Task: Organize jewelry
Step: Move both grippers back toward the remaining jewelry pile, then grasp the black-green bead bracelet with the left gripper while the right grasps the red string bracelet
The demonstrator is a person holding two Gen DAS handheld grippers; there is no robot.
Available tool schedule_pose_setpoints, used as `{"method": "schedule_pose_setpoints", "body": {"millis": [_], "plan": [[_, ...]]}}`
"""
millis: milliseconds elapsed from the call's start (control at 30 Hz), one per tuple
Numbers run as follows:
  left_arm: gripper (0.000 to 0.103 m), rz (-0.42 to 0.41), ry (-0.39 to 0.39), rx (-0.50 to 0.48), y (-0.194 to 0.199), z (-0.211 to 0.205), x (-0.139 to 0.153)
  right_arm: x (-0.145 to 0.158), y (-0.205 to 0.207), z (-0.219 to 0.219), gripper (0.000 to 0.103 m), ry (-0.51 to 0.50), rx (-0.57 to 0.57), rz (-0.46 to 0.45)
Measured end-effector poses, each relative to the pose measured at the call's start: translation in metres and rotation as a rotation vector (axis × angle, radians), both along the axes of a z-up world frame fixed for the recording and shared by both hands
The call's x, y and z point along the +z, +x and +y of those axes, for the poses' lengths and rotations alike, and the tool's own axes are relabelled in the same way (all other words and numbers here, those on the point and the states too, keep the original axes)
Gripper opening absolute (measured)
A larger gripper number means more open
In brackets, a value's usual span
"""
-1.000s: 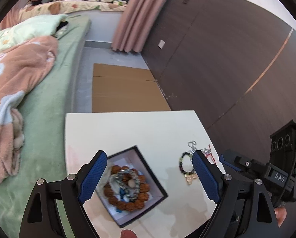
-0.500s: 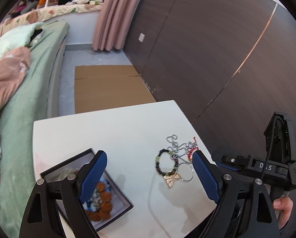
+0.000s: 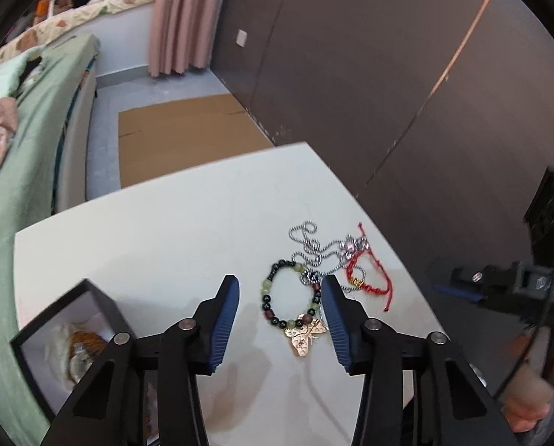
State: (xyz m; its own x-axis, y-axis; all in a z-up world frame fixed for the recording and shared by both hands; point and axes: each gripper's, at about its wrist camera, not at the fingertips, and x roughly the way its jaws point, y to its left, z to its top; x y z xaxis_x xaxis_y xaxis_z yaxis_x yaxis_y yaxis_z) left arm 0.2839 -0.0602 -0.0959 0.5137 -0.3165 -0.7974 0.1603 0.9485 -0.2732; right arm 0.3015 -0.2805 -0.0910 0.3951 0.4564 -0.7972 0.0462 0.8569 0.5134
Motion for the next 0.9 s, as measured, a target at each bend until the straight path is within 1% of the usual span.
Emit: {"method": "schedule_pose_setpoints", "body": {"millis": [67, 133, 200, 333, 400, 500, 533, 567, 600, 700, 800, 900], "plan": [[0.046, 0.020, 0.021, -0.005, 0.004, -0.007, -0.010, -0.002, 0.002, -0.005, 0.061, -0.006, -0.009, 0.002], [0.041, 0.039, 0.035, -0.009, 0.007, -0.010, -0.018, -0.005, 0.004, -0.010, 0.061, -0.018, -0.017, 0.005], [0.041, 0.054, 0.068, -0.009, 0.010, -0.015, -0.029, -0.008, 0.007, -0.013, 0.061, -0.033, -0.028, 0.007], [0.037, 0.084, 0.095, -0.005, 0.014, -0.020, -0.047, -0.018, 0.017, -0.013, 0.060, -0.097, -0.026, 0.020], [0.037, 0.089, 0.120, -0.002, 0.016, -0.023, -0.054, -0.023, 0.022, -0.011, 0.060, -0.117, -0.021, 0.016], [0.036, 0.109, 0.121, 0.003, 0.018, -0.025, -0.064, -0.031, 0.029, -0.009, 0.059, -0.173, -0.018, 0.017], [0.035, 0.088, 0.128, 0.004, 0.017, -0.026, -0.063, -0.033, 0.031, -0.007, 0.058, -0.192, -0.016, 0.017], [0.035, 0.085, 0.141, -0.001, 0.017, -0.027, -0.064, -0.035, 0.033, -0.005, 0.057, -0.212, -0.012, 0.017], [0.031, 0.074, 0.157, -0.005, 0.016, -0.030, -0.064, -0.036, 0.035, -0.004, 0.054, -0.220, -0.009, 0.018], [0.008, 0.051, 0.211, 0.009, 0.015, -0.031, -0.064, -0.040, 0.040, 0.003, 0.050, -0.248, 0.012, 0.016], [0.008, 0.056, 0.172, 0.012, 0.017, -0.026, -0.064, -0.041, 0.041, 0.012, 0.046, -0.273, 0.026, 0.007], [0.008, 0.043, 0.147, 0.016, 0.016, -0.022, -0.057, -0.041, 0.041, 0.022, 0.045, -0.309, 0.048, -0.005]]}}
